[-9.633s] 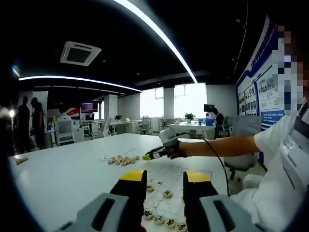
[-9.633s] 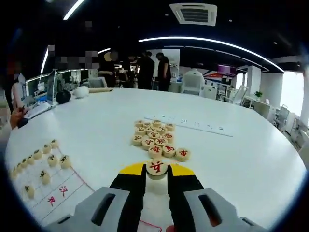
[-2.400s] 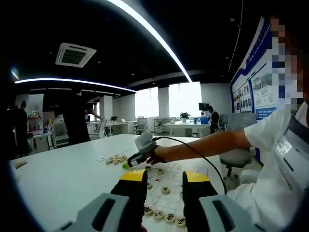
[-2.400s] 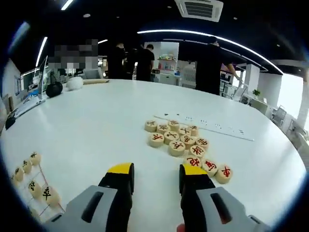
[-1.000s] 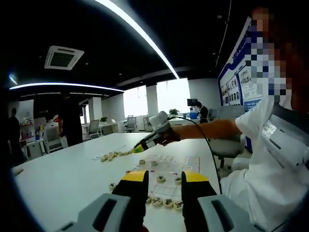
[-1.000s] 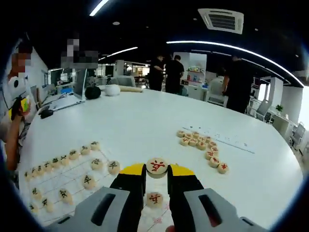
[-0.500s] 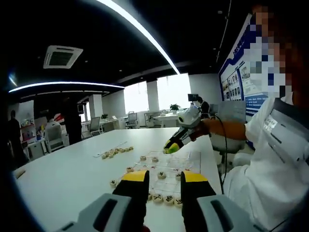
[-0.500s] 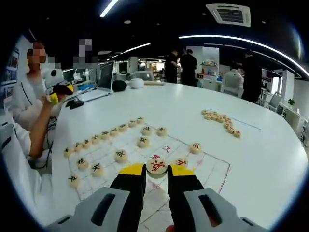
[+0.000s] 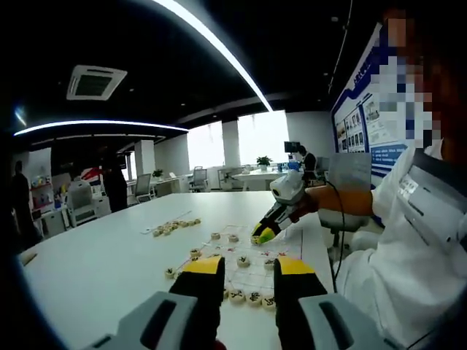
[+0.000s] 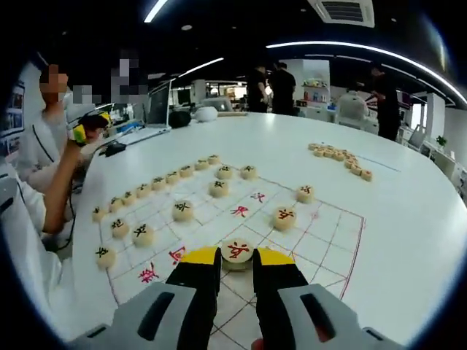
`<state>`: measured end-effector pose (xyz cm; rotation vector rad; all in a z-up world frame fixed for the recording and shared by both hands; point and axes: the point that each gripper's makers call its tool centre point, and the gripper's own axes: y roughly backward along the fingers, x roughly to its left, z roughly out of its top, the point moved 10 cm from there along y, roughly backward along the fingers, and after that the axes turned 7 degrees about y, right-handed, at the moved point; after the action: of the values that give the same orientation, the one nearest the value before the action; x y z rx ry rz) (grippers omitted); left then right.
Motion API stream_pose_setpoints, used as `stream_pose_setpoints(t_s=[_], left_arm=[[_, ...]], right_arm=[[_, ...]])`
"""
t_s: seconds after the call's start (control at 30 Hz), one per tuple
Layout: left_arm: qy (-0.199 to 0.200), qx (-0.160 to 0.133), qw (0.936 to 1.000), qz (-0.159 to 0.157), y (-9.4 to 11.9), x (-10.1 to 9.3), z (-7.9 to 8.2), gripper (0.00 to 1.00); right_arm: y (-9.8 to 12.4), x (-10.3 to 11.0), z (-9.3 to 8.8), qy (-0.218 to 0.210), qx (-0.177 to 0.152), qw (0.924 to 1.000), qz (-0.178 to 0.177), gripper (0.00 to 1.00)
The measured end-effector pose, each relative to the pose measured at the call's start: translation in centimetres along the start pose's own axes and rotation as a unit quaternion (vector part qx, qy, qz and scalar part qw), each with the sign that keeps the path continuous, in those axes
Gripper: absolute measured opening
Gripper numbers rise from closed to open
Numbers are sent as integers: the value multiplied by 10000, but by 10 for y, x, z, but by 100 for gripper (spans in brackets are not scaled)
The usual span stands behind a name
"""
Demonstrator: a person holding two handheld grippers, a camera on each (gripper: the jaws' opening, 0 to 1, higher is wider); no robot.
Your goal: Pick up the chess pieces one by one and place each piece onto its starting position on the chessboard, setting the pieces on their correct points until all the chess pieces are arranged in the starting layout
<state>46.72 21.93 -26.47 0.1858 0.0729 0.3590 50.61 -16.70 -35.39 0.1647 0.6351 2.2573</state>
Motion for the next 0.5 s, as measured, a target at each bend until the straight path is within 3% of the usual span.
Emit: stream_pose_setpoints(t_s=[0.33,0.43,0.5], left_arm=[[-76,-38,10000,4,0,-1,2,29],[-67,-42,10000,30,0,0,2,30],[-74,-53,10000,27,0,-1,2,30]], right_arm=[[-3,0,1,-50,-39,9999,-79,21],[-2,-1,4,-143,-85,9998,-88,37],[1,0,7,-181,-182,9996,-78,41]])
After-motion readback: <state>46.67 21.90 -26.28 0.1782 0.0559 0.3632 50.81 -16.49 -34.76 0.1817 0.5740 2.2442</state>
